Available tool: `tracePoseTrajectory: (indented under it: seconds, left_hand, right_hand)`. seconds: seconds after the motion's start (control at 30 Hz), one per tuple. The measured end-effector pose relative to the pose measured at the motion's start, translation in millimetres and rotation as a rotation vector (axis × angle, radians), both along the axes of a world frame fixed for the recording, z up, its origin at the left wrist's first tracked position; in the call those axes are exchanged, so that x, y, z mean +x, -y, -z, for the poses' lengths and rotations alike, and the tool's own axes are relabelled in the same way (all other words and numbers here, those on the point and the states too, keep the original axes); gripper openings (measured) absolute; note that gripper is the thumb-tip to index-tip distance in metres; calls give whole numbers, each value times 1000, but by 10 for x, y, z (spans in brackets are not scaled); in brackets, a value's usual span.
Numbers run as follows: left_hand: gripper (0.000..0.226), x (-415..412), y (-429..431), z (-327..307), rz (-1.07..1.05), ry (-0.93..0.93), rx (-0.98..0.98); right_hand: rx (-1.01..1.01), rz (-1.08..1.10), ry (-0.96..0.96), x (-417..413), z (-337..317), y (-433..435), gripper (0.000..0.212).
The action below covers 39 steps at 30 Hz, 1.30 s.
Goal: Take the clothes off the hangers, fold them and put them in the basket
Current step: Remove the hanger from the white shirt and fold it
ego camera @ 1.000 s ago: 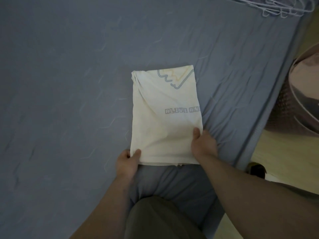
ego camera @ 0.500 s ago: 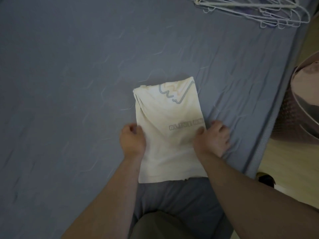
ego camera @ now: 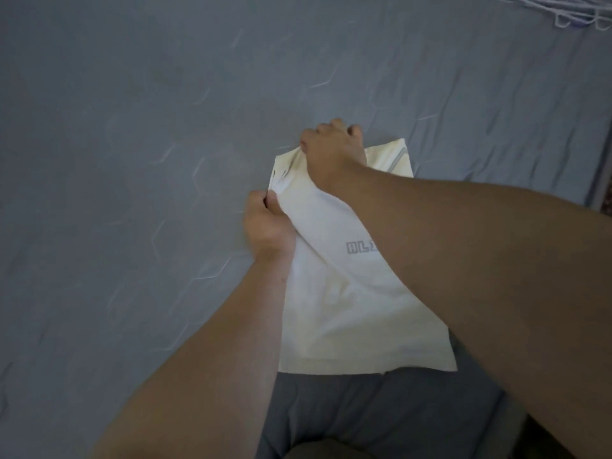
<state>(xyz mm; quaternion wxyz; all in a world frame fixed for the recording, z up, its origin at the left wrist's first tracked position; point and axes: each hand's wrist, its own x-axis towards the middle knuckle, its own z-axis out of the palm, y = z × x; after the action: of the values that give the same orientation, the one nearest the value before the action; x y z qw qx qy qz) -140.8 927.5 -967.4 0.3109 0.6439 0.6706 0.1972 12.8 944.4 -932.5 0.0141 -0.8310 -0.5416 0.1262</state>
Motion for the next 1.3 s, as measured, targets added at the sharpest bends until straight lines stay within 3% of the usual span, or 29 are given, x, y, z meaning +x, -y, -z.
tracePoseTrajectory:
  seconds: [0.17,0.27,0.33,0.4,0.47,0.63,0.83,1.0,1.1,1.3]
  left_hand:
    - [27,95,-130,11,26,-143,-126]
    - [31,222,-169,-55,99,-268,218]
    - [39,347,-141,-70,371,-345,475]
    - [41,436,-99,-9,672,-424,532]
    - [52,424,-99,113,786,-534,387]
    - [68,348,-181,307,742,-666,78]
    - [60,649,-521,-112,852,-797,134]
    - [46,893,-689,-443,1028,-901,-61]
    - [38,970,-740,-536,1005,-930,100]
    - [18,805,-550,-815,906,-659,489]
  right_hand:
    - [-23,57,-81,25,168,141,32]
    - [146,263,-71,164,183,287,38]
    - [212,431,-62,231,209,474,43]
    - [168,444,-88,212,284,725,50]
    - [37,321,-89,192,395,988,56]
    - [-107,208,-91,307,655,1175,63]
    - [-52,239,-53,525,378,946,66]
    - [-338,164,-15,780,-27,634,54]
    - [-288,145,93,857,-204,554,47]
    - [-104,232,31,913,-684,759,30]
